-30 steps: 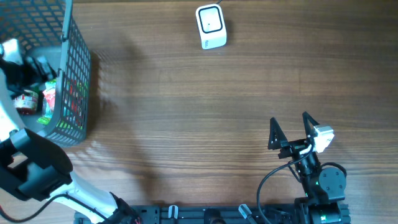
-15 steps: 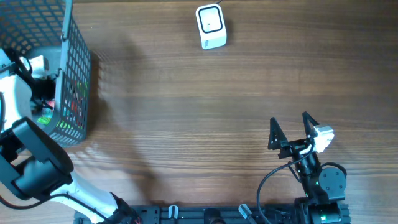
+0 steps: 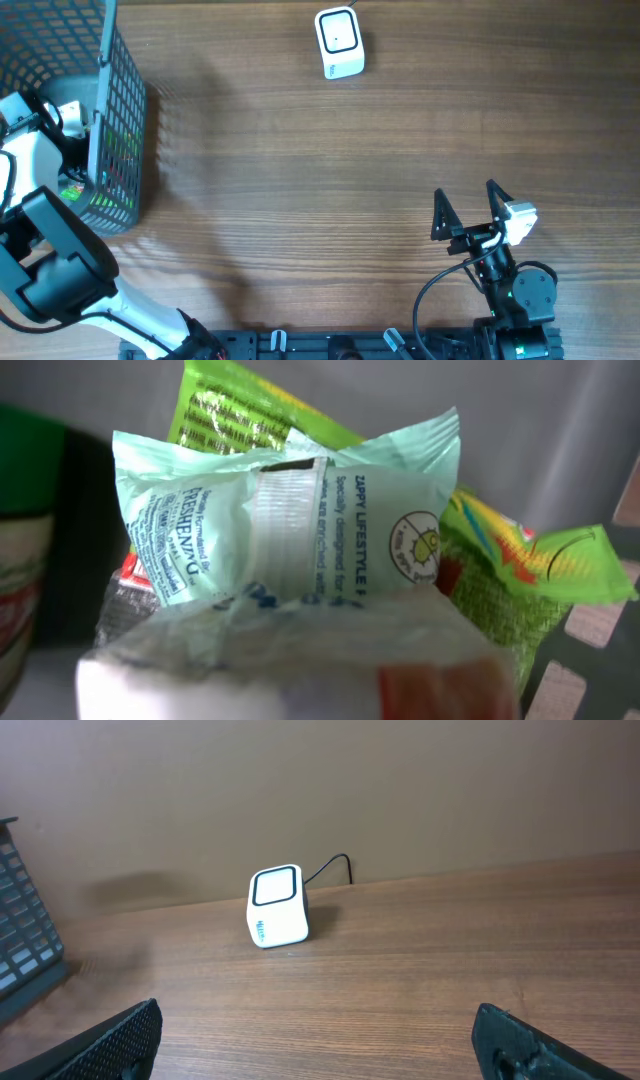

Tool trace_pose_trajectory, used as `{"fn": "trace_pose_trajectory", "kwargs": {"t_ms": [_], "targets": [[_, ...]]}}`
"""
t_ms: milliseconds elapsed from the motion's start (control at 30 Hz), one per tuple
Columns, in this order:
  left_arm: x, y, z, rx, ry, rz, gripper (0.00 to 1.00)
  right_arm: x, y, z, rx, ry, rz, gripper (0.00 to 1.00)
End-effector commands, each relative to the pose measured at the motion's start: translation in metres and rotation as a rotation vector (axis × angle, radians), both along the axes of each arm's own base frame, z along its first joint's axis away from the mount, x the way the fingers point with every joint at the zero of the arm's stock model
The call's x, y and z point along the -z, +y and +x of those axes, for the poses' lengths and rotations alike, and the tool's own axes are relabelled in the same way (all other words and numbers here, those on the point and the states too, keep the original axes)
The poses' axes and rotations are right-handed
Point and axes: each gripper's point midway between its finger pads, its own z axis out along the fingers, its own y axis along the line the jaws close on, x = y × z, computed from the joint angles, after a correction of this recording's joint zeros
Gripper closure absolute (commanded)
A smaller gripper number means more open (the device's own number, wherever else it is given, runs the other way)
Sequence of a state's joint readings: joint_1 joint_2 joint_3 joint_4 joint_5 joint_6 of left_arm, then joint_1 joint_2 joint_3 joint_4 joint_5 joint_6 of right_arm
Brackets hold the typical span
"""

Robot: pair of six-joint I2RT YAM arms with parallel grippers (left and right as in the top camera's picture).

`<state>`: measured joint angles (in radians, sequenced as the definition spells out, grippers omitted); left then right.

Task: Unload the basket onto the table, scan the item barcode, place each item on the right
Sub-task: 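Reach the left gripper into the basket and grasp a bundle of items, then place the items on the table centre with the left gripper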

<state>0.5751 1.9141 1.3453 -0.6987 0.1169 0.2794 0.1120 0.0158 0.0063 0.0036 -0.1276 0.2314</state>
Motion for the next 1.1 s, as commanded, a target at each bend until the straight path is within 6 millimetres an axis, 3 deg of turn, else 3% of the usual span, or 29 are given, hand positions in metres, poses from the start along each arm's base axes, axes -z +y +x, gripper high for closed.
{"fn": "trace_pose_trajectory", "kwargs": {"t_ms": [0, 33, 100, 167, 233, 267, 333, 400, 433, 467, 500, 533, 600, 633, 700, 800, 900, 967, 1033, 1067], "targets": [[-0.097, 0.027, 0.024, -0.018, -0.177, 0.177, 0.69, -0.002, 0.0, 0.0, 0.0, -0.008, 0.008, 0.0], [-0.143, 0.031, 0.031, -0.021, -0.27, 0.236, 0.69, -0.002, 0.0, 0.0, 0.0, -0.008, 0.008, 0.0], [-0.216, 0.032, 0.034, -0.025, -0.416, 0.329, 0.69, -0.002, 0.0, 0.0, 0.0, -0.007, 0.008, 0.0], [-0.273, 0.028, 0.026, -0.035, -0.536, 0.397, 0.69, -0.002, 0.0, 0.0, 0.0, -0.007, 0.008, 0.0], [-0.332, 0.01, 0.011, -0.064, -0.692, 0.423, 0.69, -0.002, 0.0, 0.0, 0.0, -0.007, 0.008, 0.0], [-0.356, -0.01, 0.003, -0.046, -0.769, 0.402, 0.69, -0.002, 0.0, 0.0, 0.0, -0.007, 0.008, 0.0], [-0.381, -0.061, -0.009, 0.009, -0.865, 0.282, 0.69, -0.002, 0.0, 0.0, 0.0, -0.007, 0.008, 0.0], [-0.383, -0.114, -0.016, 0.109, -0.878, 0.152, 0.71, -0.002, 0.0, 0.0, 0.0, -0.007, 0.008, 0.0], [-0.377, -0.141, -0.017, 0.163, -0.857, 0.092, 0.72, -0.002, 0.0, 0.0, 0.0, -0.007, 0.008, 0.0], [-0.36, -0.183, -0.018, 0.263, -0.791, 0.017, 0.73, -0.002, 0.0, 0.0, 0.0, -0.007, 0.008, 0.0], [-0.349, -0.205, -0.018, 0.321, -0.749, -0.023, 0.74, -0.002, 0.0, 0.0, 0.0, -0.007, 0.008, 0.0], [-0.329, -0.241, -0.017, 0.411, -0.676, -0.079, 0.75, -0.002, 0.0, 0.0, 0.0, -0.008, 0.008, 0.0], [-0.294, -0.282, -0.013, 0.5, -0.556, -0.123, 0.75, -0.002, 0.0, 0.0, 0.0, -0.007, 0.008, 0.0], [-0.269, -0.3, -0.009, 0.502, -0.478, -0.138, 0.75, -0.002, 0.0, 0.0, 0.0, -0.007, 0.008, 0.0], [-0.193, -0.338, -0.007, 0.496, -0.259, -0.145, 0.75, -0.002, 0.0, 0.0, 0.0, -0.007, 0.008, 0.0], [-0.089, -0.364, -0.012, 0.439, 0.008, -0.083, 0.75, -0.002, 0.0, 0.0, 0.0, -0.007, 0.008, 0.0], [-0.017, -0.394, -0.019, 0.485, 0.141, -0.066, 0.75, -0.002, 0.0, 0.0, 0.0, -0.007, 0.008, 0.0], [0.016, -0.408, -0.023, 0.466, 0.195, -0.057, 0.71, -0.002, 0.0, 0.0, 0.0, -0.007, 0.008, 0.0], [0.031, -0.414, -0.028, 0.457, 0.229, -0.06, 0.55, -0.002, 0.0, 0.0, 0.0, -0.008, 0.008, 0.0], [0.033, -0.415, -0.03, 0.46, 0.236, -0.058, 0.38, -0.002, 0.0, 0.0, 0.0, -0.008, 0.008, 0.0]]}}
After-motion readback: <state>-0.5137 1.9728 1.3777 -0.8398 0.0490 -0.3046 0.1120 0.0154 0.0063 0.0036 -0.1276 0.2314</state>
